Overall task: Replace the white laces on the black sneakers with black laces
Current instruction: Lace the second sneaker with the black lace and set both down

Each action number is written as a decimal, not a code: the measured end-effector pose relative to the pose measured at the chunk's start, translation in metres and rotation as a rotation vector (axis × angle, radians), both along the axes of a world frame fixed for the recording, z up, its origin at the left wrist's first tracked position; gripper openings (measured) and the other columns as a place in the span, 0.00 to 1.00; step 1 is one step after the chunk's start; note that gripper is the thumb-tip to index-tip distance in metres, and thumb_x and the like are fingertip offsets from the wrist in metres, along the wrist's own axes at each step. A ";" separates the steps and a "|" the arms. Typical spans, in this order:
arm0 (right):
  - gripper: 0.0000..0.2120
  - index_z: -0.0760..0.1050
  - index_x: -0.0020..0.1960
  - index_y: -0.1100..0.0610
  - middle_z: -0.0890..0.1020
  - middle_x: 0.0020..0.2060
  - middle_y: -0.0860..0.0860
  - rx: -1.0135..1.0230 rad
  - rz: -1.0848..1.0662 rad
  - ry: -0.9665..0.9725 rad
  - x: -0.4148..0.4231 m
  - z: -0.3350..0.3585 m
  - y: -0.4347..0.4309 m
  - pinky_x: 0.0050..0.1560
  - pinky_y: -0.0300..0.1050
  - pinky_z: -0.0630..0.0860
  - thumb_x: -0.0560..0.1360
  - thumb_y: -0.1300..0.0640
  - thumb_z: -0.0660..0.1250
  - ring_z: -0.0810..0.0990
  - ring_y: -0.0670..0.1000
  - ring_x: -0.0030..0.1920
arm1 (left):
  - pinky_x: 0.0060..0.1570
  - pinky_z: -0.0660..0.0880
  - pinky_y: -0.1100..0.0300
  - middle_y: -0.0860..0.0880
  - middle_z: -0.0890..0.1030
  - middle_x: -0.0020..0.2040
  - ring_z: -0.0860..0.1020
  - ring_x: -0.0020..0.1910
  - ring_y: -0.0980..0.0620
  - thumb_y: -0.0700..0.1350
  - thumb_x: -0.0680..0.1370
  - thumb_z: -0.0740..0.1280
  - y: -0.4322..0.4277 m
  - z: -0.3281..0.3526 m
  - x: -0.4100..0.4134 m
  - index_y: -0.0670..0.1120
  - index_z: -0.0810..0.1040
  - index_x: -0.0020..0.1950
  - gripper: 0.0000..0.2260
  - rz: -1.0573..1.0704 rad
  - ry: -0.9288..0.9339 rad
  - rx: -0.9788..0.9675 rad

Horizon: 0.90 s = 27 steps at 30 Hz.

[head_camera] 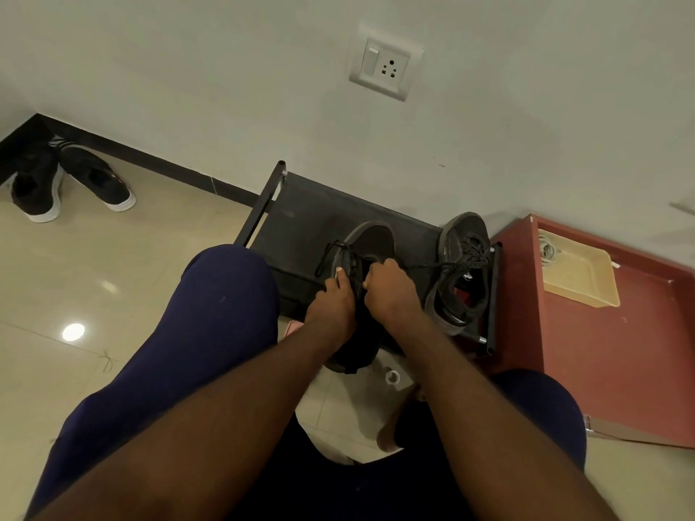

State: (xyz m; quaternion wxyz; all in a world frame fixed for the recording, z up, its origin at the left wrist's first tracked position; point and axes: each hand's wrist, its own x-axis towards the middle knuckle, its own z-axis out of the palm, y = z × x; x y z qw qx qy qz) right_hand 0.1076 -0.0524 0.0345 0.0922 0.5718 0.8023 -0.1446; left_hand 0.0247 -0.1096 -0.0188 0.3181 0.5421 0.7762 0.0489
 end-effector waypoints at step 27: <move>0.19 0.63 0.30 0.49 0.74 0.39 0.50 0.122 0.011 0.494 0.001 0.035 -0.038 0.46 0.47 0.66 0.76 0.51 0.67 0.72 0.47 0.44 | 0.56 0.74 0.49 0.41 0.68 0.71 0.74 0.61 0.41 0.50 0.80 0.61 0.004 -0.004 -0.005 0.43 0.54 0.79 0.30 0.040 -0.099 -0.005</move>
